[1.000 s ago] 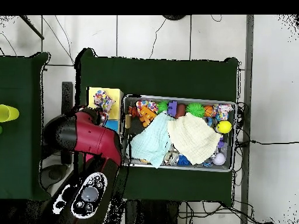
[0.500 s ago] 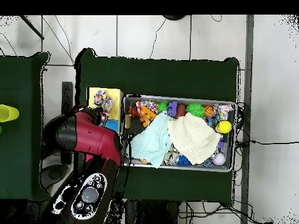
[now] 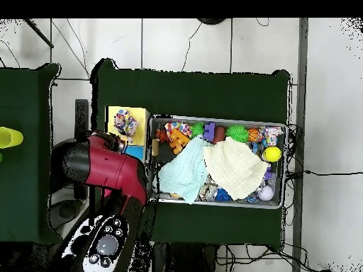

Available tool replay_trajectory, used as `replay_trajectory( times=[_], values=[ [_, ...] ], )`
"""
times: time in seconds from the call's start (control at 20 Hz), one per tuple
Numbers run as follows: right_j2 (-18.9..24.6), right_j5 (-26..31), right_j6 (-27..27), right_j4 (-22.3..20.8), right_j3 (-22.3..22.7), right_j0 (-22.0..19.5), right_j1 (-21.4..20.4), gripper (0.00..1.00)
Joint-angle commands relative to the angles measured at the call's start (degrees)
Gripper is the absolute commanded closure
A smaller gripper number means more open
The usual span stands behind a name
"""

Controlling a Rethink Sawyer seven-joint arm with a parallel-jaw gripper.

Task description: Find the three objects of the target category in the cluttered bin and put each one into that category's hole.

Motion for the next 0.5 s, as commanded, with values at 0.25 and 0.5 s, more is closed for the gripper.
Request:
replay_trajectory(
  times=[0.25, 0.5],
  values=[
    [3.8, 5.0, 13.5, 0.2, -1.0, -2.9, 0.3, 1.0],
    [3.0, 4.9, 13.7, 0.0, -5.0, -3.4, 2.1, 1.0]
  ],
)
